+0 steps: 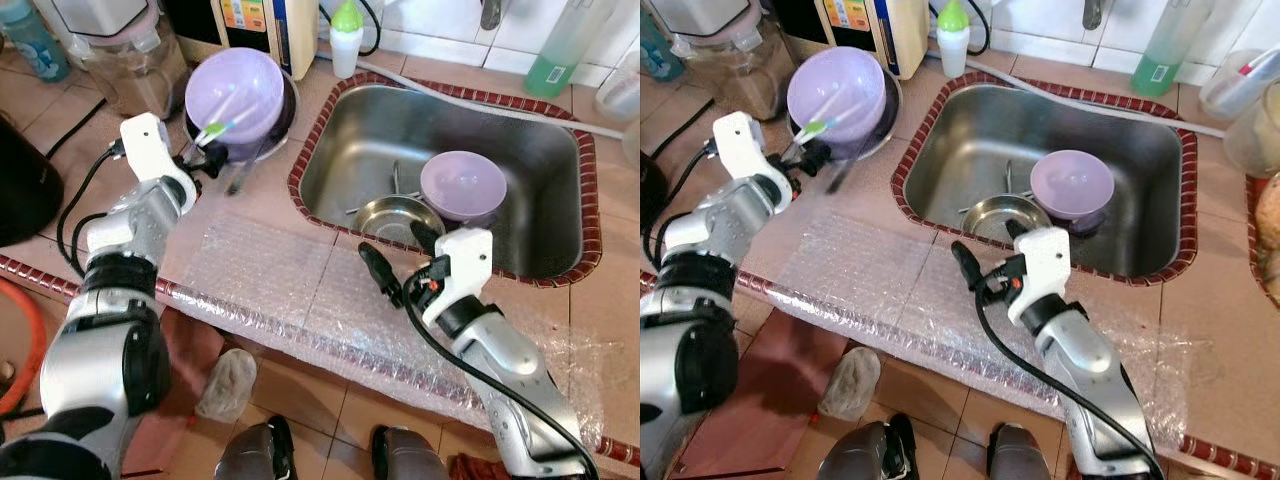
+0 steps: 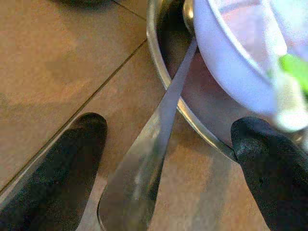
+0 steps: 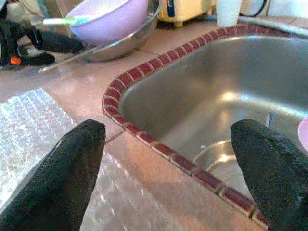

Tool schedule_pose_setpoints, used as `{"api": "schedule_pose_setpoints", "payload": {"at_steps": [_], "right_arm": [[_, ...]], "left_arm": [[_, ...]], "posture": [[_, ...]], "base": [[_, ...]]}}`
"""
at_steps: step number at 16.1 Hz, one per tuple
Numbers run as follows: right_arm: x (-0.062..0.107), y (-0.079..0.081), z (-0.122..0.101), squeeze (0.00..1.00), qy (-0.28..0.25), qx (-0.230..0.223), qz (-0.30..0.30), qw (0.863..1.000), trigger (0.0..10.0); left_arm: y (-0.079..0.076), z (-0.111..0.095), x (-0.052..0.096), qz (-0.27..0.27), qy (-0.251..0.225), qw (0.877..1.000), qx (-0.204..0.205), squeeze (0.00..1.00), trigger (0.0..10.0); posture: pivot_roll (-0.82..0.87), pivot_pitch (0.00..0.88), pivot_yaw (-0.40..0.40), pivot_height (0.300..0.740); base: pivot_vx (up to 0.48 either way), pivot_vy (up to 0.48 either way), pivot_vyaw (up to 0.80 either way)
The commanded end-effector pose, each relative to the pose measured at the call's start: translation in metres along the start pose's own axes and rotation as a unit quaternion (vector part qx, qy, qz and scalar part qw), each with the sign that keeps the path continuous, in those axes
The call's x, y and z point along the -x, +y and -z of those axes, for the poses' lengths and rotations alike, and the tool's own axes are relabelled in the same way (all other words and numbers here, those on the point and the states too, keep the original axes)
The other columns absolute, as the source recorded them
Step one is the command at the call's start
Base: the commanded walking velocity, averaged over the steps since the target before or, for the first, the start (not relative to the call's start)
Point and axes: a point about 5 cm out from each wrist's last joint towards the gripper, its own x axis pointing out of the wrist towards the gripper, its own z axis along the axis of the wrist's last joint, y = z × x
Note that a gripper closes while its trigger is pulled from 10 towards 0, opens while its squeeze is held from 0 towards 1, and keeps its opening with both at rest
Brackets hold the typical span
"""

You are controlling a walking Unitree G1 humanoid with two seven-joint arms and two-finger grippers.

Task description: Kitchen organization

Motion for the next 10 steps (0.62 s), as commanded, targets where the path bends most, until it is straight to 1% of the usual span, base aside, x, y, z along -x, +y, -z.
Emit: {"api": "schedule_pose_setpoints", "payload": {"at_steps": [1,4,6,10], "right_arm": [[-0.002,0.003,-0.003,0.00,-0.007,-0.002,-0.010,1.000,10.0],[-0.004,0.003,-0.005,0.00,-0.010,-0.001,-0.015,1.000,10.0],[-0.010,0.006,-0.010,0.00,-0.022,-0.001,-0.024,0.999,10.0],[-0.015,0.009,-0.015,0.00,-0.033,-0.004,-0.032,0.999,10.0]], "left_arm": [[0.008,0.012,0.004,-0.009,0.031,0.999,-0.003,0.00,10.0],[0.007,0.010,0.009,-0.007,0.032,0.999,-0.006,0.00,10.0],[0.002,0.010,0.019,0.002,0.035,0.999,-0.011,0.00,10.0],[-0.001,0.009,0.027,0.007,0.037,0.999,-0.019,0.00,10.0]], "posture": [[-0.18,0.165,0.087,0.740],[-0.17,0.161,0.088,0.740],[-0.15,0.155,0.093,0.740],[-0.13,0.149,0.099,0.740]], "base": [[0.000,0.000,0.00],[0.000,0.000,0.00],[0.000,0.000,0.00],[0.000,0.000,0.00]]}}
